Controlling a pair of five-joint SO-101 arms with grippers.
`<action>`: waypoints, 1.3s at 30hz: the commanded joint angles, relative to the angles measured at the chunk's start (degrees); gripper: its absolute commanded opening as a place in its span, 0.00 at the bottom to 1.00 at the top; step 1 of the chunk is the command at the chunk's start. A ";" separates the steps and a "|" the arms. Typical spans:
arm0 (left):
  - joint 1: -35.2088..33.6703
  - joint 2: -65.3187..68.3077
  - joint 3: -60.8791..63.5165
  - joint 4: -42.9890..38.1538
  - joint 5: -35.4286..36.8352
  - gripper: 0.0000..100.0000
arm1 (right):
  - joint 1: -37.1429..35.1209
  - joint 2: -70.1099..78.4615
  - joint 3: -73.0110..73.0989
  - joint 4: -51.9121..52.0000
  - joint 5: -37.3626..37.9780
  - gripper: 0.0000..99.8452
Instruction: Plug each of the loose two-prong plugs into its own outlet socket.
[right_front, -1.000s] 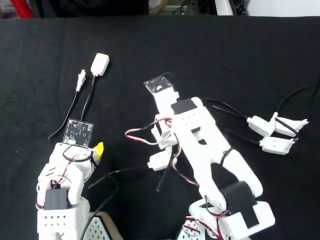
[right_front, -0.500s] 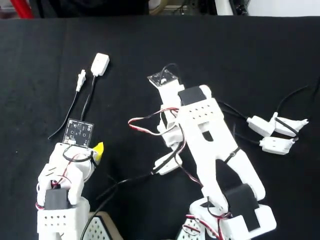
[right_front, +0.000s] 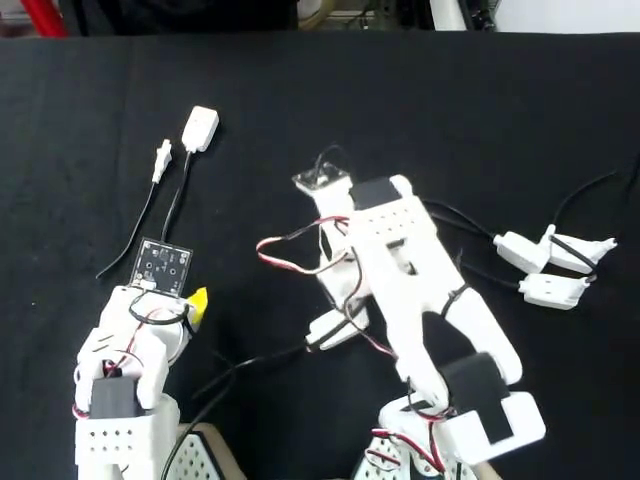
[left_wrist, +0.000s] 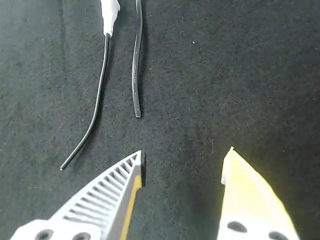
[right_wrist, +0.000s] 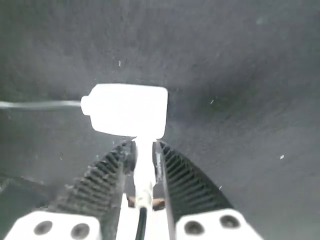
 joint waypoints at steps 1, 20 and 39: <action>-0.31 -0.35 -0.22 -0.26 -0.62 0.26 | 0.62 -1.54 2.42 -1.76 1.05 0.01; -0.04 -0.35 0.13 -0.35 -0.70 0.26 | -2.64 -6.37 5.76 -8.35 -1.41 0.01; -0.22 -0.35 0.13 -0.26 -0.70 0.26 | 1.93 -6.29 6.29 -8.79 -0.97 0.01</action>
